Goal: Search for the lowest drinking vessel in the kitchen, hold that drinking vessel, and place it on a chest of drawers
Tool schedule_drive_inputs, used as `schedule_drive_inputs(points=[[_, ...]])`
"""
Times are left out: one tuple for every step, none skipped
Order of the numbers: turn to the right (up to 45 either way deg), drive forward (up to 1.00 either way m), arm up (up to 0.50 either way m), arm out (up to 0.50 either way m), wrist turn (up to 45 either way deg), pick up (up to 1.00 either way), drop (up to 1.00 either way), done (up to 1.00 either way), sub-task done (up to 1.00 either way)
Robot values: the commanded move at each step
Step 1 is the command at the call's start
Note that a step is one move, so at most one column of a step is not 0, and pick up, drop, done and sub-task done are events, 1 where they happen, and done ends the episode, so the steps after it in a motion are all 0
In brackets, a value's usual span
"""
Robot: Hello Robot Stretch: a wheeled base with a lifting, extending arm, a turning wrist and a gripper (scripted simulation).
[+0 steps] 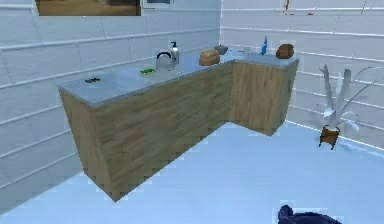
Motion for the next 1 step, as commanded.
schedule_drive_inputs(points=[[0.0, 0.75, 0.0, 0.0, 0.0, 0.0, 0.0, 0.0, 0.0]])
